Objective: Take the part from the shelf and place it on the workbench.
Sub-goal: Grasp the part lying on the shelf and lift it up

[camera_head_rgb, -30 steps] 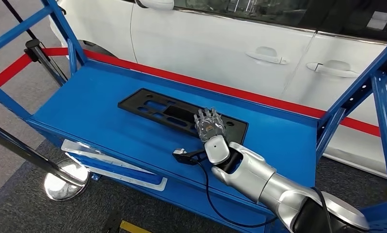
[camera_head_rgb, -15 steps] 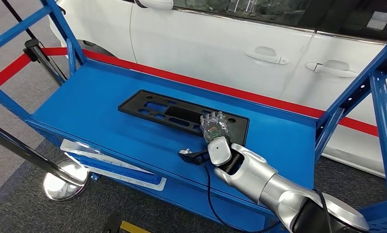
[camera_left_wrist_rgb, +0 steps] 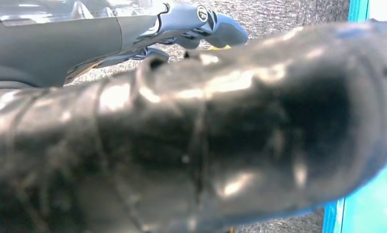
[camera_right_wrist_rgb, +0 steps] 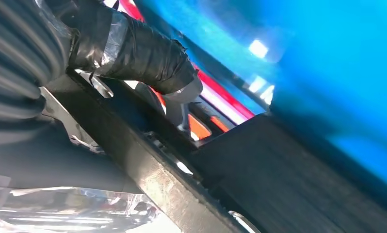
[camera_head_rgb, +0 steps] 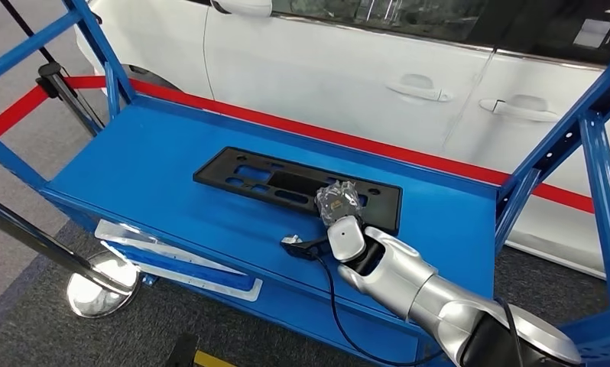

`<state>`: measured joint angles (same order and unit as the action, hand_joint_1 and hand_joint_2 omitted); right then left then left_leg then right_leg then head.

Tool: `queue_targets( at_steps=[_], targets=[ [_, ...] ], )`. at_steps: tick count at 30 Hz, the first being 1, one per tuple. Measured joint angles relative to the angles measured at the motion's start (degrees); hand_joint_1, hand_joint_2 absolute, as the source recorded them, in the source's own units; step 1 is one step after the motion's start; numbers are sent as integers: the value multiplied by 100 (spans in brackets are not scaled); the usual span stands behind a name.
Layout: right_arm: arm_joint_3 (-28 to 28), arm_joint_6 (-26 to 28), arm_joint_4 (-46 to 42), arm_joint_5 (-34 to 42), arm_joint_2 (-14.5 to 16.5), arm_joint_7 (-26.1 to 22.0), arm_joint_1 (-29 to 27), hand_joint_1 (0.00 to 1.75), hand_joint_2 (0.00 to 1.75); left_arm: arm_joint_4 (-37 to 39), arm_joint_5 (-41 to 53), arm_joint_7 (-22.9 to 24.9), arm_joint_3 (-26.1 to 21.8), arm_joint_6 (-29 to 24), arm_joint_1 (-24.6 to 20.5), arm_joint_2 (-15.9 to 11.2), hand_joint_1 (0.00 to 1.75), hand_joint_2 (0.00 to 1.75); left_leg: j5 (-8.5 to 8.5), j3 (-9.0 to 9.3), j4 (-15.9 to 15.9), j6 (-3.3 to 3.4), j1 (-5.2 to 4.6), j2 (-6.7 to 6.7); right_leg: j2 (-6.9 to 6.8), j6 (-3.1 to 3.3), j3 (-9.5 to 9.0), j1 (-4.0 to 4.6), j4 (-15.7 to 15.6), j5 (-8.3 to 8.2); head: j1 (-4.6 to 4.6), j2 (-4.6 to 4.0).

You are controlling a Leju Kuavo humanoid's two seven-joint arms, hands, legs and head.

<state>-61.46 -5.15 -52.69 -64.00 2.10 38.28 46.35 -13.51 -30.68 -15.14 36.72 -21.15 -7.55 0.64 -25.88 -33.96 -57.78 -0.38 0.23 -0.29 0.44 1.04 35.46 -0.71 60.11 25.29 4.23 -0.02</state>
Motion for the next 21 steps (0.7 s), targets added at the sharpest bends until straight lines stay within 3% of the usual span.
queue_targets(
  at_steps=[2,3,6,7,8,10,12,13,17,19,21],
  targets=[
    [0,72,-9,-6,-5,-9,-8,175,175,0,-11,-32,0,1,1,6,0,131,41,25,61,63,21,17,-4,-70,26,2,55,46,-7,0],
    [0,103,-18,-12,-8,-11,-12,175,175,0,-15,-44,0,-1,0,9,0,175,62,42,95,96,35,28,-8,-96,93,8,203,151,-19,0],
    [0,186,-66,-48,-21,-17,-58,175,175,0,-31,-93,0,-12,-2,5,0,175,69,48,109,145,37,49,-17,-133,538,6,1158,636,-41,0],
    [0,214,-89,-64,-32,-19,-87,175,175,0,-35,-113,1,-16,0,3,0,175,62,44,99,150,37,48,-18,-139,644,1,1380,681,-42,0],
    [0,243,-114,-83,-44,-22,-113,175,175,0,-39,-133,1,-18,3,3,0,175,51,43,84,149,40,46,-19,-141,659,-7,1407,617,-46,0],
    [0,314,-181,-128,-60,-27,-140,175,175,0,-54,-196,2,1,11,7,0,175,9,42,29,119,53,40,-21,-140,423,-31,893,264,-50,0],
    [0,385,-264,-168,-73,-40,-139,175,175,0,-98,-293,2,67,8,7,0,175,-48,3,-65,56,38,35,-16,-120,155,-34,315,68,-52,1],
    [1,425,-318,-186,-84,-49,-146,175,175,0,-130,-348,2,116,4,5,0,175,-61,-25,-100,23,30,34,-11,-96,107,-28,187,59,-50,1],
    [13,631,-564,-306,-140,-59,-203,175,175,0,-233,-523,2,293,10,-7,0,175,-110,-101,-172,-68,33,33,3,25,111,-29,147,76,-31,0],
    [41,736,-716,-375,-147,-52,-213,175,175,0,-256,-554,2,361,6,-14,0,175,-355,-290,-606,-112,43,33,-4,70,86,-49,132,77,17,0],
    [79,852,-871,-461,-154,-45,-237,175,175,0,-308,-539,2,467,4,-13,0,175,-656,-638,-1340,-141,52,33,-16,95,72,-42,131,89,50,-1]
  ],
)
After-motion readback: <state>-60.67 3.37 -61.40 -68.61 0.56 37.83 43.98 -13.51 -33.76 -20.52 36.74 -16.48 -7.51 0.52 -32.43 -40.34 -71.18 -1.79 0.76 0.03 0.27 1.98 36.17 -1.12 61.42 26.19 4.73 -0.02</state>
